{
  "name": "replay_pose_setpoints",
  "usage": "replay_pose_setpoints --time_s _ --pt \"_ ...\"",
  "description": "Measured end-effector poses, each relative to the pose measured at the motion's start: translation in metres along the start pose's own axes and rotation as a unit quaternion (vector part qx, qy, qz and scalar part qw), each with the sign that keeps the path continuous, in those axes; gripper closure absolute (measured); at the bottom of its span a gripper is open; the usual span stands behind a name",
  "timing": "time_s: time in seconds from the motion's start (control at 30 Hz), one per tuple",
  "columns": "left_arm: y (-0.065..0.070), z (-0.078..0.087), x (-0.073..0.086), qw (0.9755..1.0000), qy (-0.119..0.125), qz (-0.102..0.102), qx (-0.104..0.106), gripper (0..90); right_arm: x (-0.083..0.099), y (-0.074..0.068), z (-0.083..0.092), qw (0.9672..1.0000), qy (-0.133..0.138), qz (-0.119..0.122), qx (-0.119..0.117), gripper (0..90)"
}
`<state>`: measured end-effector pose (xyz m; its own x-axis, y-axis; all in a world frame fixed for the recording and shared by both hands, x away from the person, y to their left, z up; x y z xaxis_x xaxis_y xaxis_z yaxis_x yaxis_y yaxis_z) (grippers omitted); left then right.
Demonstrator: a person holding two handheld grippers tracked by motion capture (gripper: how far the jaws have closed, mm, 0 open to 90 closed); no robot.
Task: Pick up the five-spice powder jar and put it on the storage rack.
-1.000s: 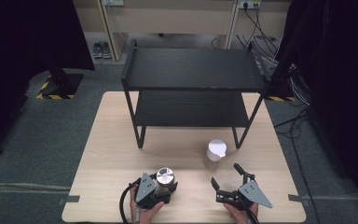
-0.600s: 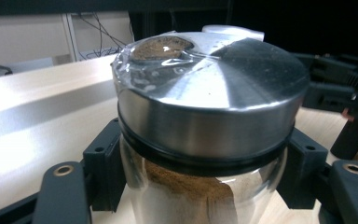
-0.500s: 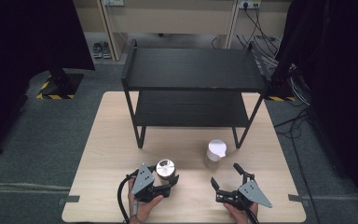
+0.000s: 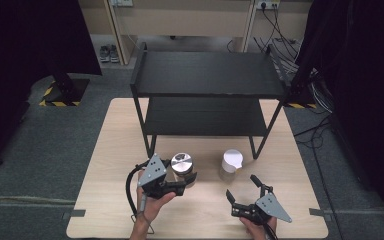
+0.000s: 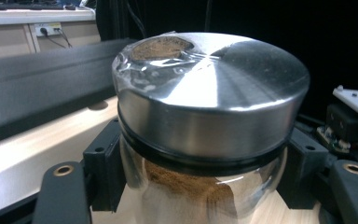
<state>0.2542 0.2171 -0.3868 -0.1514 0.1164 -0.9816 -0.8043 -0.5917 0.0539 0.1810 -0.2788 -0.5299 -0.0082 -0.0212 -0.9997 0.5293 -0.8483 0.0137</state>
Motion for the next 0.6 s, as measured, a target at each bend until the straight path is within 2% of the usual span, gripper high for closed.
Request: replay_pose_setpoints --time_s 0.13,0.27,0.43,0.6 --pt "-0.002 -0.006 -0.014 0.9999 -0.007 -0.011 0.004 30.3 0.0 0.0 0.0 1.0 0.0 0.0 -0.001 0.4" --pt "-0.006 -0.01 -0.024 0.9998 -0.007 -0.013 0.011 30.3 0.0 0.0 0.0 1.0 0.001 0.0 0.0 0.4" --pt "-0.01 -0.01 -0.034 0.9997 -0.004 -0.013 0.018 30.4 0.0 0.0 0.0 1.0 0.001 0.0 -0.002 0.4" --pt "-0.013 -0.009 -0.053 0.9996 -0.002 -0.021 0.018 30.3 0.001 0.001 0.0 1.0 0.002 0.001 -0.002 0.4"
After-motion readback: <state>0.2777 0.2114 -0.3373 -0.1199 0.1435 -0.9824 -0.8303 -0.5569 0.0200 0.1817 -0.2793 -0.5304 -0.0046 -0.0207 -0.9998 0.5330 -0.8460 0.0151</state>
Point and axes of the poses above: each handheld gripper's, and its own axes: z roughly backward along the jaws, x roughly out of its underside, y roughly to its right, the point moved 1 cm from there along -z, roughly forward along the jaws
